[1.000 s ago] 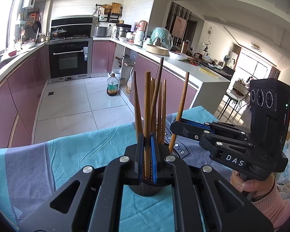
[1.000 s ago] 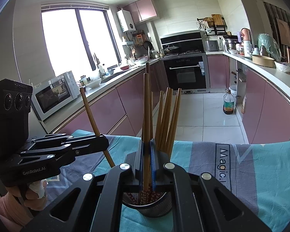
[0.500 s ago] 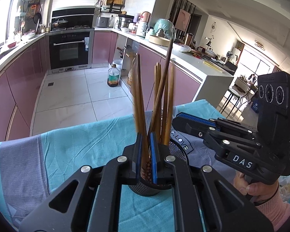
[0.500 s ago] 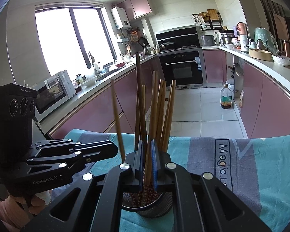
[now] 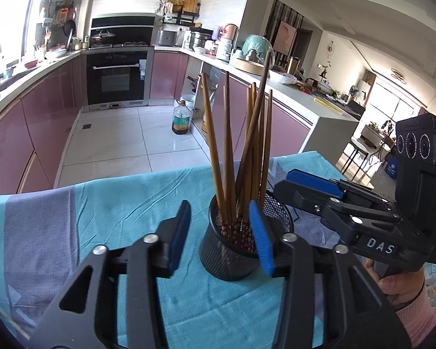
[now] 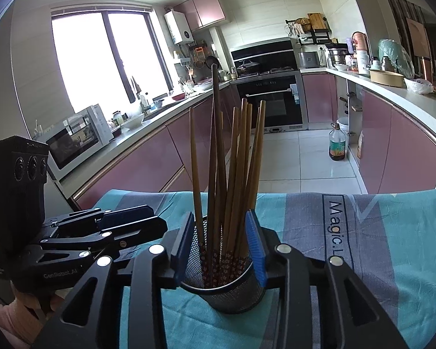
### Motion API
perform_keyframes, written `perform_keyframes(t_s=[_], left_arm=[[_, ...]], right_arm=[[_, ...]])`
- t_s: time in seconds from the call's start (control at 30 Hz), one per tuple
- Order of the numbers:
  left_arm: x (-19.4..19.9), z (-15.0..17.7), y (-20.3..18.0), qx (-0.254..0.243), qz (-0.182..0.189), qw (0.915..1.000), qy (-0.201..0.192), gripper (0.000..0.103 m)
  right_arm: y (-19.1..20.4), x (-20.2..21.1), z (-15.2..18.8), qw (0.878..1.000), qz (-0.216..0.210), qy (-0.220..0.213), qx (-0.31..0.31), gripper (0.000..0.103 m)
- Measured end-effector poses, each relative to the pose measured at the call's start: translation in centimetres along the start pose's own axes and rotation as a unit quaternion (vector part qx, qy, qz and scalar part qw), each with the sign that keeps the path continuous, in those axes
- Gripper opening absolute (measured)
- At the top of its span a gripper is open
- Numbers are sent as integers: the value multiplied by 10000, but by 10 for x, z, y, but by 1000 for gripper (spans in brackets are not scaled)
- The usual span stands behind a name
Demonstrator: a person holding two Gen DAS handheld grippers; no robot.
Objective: Organize utensils
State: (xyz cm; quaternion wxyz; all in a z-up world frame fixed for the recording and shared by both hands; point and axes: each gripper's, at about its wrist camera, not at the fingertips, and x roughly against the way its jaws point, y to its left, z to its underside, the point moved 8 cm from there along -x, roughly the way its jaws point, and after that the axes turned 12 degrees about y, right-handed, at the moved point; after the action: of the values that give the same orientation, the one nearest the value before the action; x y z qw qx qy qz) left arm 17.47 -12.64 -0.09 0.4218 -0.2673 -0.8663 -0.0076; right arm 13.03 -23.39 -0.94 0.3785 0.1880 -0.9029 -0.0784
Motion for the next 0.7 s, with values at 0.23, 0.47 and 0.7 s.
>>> perform_keyframes(t_s=[0.23,0.47,0.7], left_arm=[[23,17,12,114,-471,9981,-379,85],[43,35,31,315,-963,9928,-645,98],[60,60,40,411,-1228,9882,-813,98]], right_arm=[[12,12,13,9994,264,-192,151,71],[15,22,26,9977,541,-349,202,93],[29,30,41,9951,737,-543,374,96]])
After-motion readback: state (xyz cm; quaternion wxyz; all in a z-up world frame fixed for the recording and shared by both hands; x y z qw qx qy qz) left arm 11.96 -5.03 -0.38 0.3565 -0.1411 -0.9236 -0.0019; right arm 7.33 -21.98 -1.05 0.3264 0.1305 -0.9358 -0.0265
